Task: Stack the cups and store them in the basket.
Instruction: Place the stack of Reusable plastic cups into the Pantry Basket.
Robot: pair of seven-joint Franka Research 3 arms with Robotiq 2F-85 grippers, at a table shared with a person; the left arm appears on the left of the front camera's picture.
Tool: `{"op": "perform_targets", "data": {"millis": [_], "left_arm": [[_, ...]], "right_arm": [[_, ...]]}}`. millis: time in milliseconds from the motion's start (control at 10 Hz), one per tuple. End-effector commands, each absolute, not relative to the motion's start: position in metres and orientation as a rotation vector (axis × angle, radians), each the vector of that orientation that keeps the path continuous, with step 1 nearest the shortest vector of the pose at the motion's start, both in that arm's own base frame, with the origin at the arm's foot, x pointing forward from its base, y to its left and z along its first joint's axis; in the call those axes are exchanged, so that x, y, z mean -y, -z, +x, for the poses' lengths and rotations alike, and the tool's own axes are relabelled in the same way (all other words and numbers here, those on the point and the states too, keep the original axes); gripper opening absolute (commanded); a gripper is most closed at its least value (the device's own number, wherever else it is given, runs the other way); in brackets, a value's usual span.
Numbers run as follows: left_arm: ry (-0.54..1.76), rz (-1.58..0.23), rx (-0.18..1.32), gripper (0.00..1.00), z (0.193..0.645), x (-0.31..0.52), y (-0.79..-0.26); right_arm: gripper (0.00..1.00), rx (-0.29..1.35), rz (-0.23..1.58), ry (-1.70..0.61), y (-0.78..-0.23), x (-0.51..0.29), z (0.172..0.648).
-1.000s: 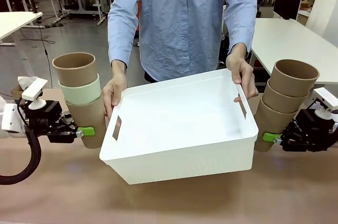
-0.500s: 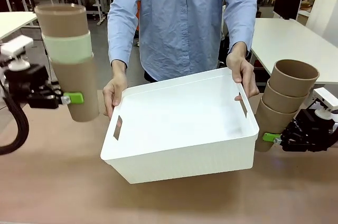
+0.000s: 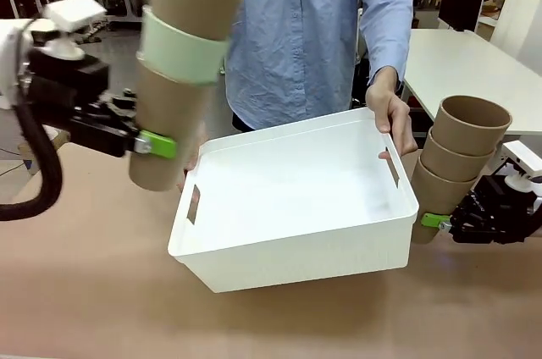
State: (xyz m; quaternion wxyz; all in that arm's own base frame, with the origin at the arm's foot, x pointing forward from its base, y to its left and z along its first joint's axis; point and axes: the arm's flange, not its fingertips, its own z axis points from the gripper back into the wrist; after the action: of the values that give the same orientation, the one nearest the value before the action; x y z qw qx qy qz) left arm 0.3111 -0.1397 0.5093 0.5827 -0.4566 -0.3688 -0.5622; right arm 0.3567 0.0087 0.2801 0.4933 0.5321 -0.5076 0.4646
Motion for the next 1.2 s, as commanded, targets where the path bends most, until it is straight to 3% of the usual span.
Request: {"op": "perform_targets", "data": {"millis": [0, 500, 1100], "left_arm": [[1.324, -0.954, 0.752, 0.86, 0.289, 0.185, -0.498], [1.355, -0.736, 0.579, 0.86, 0.323, 0.268, -0.472], [1.450, -0.621, 0.391, 0.86, 0.357, 0.290, -0.441]], "right_arm": [[0.84, 1.255, 1.283, -1.123, -0.285, -0.009, 0.359], [0.84, 1.255, 1.283, -1.123, -0.285, -0.009, 0.359], [0.84, 1.255, 1.283, -1.123, -0.285, -0.009, 0.359]]}}
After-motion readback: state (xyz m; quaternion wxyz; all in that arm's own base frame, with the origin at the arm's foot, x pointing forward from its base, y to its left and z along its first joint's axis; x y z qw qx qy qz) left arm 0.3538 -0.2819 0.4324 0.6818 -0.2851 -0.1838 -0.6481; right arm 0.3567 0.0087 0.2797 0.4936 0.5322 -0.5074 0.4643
